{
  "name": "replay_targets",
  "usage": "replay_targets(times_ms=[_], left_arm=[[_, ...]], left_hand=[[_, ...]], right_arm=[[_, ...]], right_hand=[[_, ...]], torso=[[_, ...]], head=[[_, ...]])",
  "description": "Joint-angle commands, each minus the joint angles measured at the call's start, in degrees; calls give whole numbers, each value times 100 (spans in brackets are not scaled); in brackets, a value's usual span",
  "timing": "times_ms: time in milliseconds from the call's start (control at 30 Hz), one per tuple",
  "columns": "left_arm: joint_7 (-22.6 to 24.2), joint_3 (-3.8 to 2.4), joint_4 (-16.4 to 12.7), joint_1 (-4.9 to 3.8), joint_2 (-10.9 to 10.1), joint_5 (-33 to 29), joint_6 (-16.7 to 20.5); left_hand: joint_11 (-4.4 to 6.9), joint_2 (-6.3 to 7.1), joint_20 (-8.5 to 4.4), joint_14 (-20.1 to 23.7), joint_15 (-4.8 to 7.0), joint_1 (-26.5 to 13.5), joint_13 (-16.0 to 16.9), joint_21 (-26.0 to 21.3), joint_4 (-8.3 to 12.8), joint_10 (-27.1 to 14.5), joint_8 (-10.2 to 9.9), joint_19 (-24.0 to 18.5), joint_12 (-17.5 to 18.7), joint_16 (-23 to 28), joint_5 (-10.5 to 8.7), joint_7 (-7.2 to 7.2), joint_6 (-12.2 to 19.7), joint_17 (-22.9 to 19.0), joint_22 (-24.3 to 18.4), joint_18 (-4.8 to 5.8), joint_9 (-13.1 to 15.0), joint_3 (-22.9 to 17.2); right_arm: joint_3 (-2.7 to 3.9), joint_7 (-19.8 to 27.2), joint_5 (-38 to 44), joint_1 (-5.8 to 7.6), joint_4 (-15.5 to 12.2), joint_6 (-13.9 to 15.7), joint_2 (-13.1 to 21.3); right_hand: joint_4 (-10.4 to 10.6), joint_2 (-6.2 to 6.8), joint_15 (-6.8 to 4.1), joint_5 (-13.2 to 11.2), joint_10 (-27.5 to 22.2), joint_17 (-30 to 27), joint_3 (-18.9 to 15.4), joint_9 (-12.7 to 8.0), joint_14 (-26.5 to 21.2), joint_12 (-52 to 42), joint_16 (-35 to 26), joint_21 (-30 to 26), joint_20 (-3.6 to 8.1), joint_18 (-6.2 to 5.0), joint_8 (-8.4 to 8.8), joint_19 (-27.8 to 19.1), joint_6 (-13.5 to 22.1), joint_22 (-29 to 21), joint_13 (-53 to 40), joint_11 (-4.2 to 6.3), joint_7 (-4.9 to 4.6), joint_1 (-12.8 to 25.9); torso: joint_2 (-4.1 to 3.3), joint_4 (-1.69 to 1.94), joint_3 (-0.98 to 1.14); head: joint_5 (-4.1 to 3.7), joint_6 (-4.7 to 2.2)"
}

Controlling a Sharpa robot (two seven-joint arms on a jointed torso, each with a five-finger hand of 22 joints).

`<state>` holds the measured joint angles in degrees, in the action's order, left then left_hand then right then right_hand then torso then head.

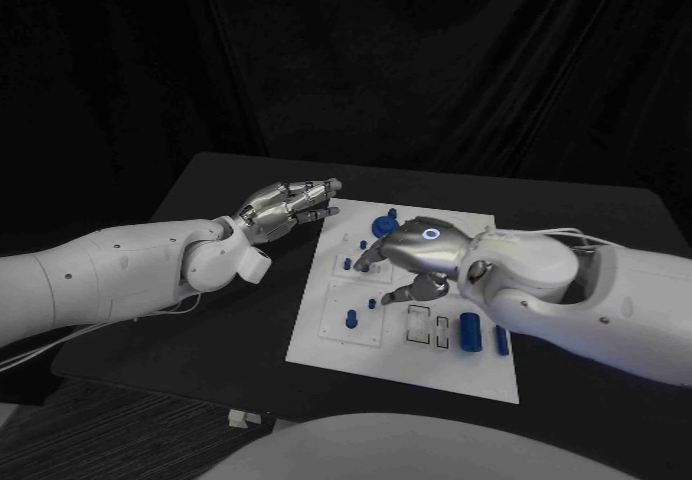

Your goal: Assemble the parts on the task board

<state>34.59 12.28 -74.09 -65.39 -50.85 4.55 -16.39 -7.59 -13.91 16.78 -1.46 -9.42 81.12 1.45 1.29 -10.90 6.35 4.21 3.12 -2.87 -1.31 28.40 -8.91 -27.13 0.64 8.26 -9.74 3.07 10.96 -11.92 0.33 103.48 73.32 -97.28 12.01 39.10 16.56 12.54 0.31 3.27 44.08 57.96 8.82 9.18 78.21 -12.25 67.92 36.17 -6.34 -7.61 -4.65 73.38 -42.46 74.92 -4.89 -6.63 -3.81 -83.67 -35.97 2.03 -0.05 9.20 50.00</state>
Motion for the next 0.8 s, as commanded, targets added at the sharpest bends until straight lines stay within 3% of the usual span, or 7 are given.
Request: replay_targets(times_ms=[33, 267, 400, 433, 467, 700, 800], left_arm=[[72, -5, -11, 7, -2, -37, -26], [81, -5, 17, 8, 30, -37, -11], [82, -5, 22, 8, 51, -37, -13], [82, -5, 25, 8, 55, -37, -12], [82, -5, 28, 9, 61, -37, -11], [78, -5, 45, 11, 97, -37, -20], [79, -5, 48, 12, 113, -37, -32]], left_hand=[[-36, 11, -3, -20, 7, 50, 6, 8, -15, 2, 24, -12, -31, -26, 20, -9, -38, 4, 8, 60, 9, -17], [-36, 14, -3, -20, 9, 50, 7, 8, -15, 2, 26, -11, -32, -26, 20, -10, -42, 5, 12, 59, 10, -16], [-36, 14, -3, -20, 9, 50, 7, 8, -15, 2, 26, -11, -32, -26, 20, -10, -42, 5, 12, 59, 10, -16], [-37, 17, -3, -22, 11, 51, 8, 10, -15, 5, 28, -8, -35, -29, 21, -9, -51, 6, 18, 58, 11, -15], [-37, 17, -3, -22, 11, 51, 8, 10, -15, 5, 28, -8, -35, -29, 21, -9, -51, 6, 18, 58, 11, -15], [-38, 15, -2, -24, 11, 59, 9, 10, -15, 8, 32, -6, -43, -32, 41, -9, -55, 6, 13, 55, 12, -21], [-39, 14, -2, -24, 10, 61, 11, 10, -15, 19, 34, -5, -51, -32, 47, -10, -58, 6, 13, 54, 12, -23]], right_arm=[[5, 192, -786, 310, -253, 1208, 391], [4, 271, -2388, 776, -454, 1741, 1213], [3, -710, -2753, 826, -421, 892, 1425], [3, -999, -2815, 819, -404, 587, 1453], [2, -1344, -2897, 801, -386, 217, 1484], [2, -2730, -3140, 645, -246, -969, 1525], [2, -3064, -3183, 608, -190, -1256, 1499]], right_hand=[[-50, -229, 4, 227, -23, 45, 177, -13, -24, -115, 45, -3, -3, -89, -77, 9, -86, 354, -4, -2, -88, -280], [-312, -605, 0, 676, 1382, -152, 419, 38, -152, -1312, -76, -351, -16, -147, -395, -93, -686, 306, -437, 206, -429, -398], [-35, -766, -244, 573, 2055, 599, 79, 125, 167, -3121, 461, -567, 176, -162, -628, -164, -1338, 274, -1611, 532, -215, 666], [15, -896, -245, 560, 2180, 1718, -157, 117, 606, -3418, 1243, -147, 141, -46, -603, -29, -1326, 381, -1812, 426, -113, 1400], [-47, -1177, -202, 572, 2985, 2439, -631, 192, 844, -5244, 1739, -438, 190, -127, -747, -174, -1605, 332, -4197, 456, -164, 2752], [-21, -1369, -479, 917, 4476, 3204, -939, 504, 1179, -7664, 2208, 2729, 428, 305, -1005, 990, -2299, 922, -8240, 812, 132, 2483], [-6, -1483, -524, 946, 4592, 3204, -1168, 662, 1179, -7775, 2208, 3014, 504, 336, -1004, 1056, -2503, 958, -8511, 826, 172, 2880]], torso=[[1, -6, 0], [10, -10, -10], [-2, -13, -3], [-6, -18, 1], [-7, -19, 2], [-5, -16, -1], [-2, -4, -3]], head=[[-26, 0], [-129, 0], [-152, 0], [-153, 0], [-161, 0], [-297, 0], [-363, 0]])
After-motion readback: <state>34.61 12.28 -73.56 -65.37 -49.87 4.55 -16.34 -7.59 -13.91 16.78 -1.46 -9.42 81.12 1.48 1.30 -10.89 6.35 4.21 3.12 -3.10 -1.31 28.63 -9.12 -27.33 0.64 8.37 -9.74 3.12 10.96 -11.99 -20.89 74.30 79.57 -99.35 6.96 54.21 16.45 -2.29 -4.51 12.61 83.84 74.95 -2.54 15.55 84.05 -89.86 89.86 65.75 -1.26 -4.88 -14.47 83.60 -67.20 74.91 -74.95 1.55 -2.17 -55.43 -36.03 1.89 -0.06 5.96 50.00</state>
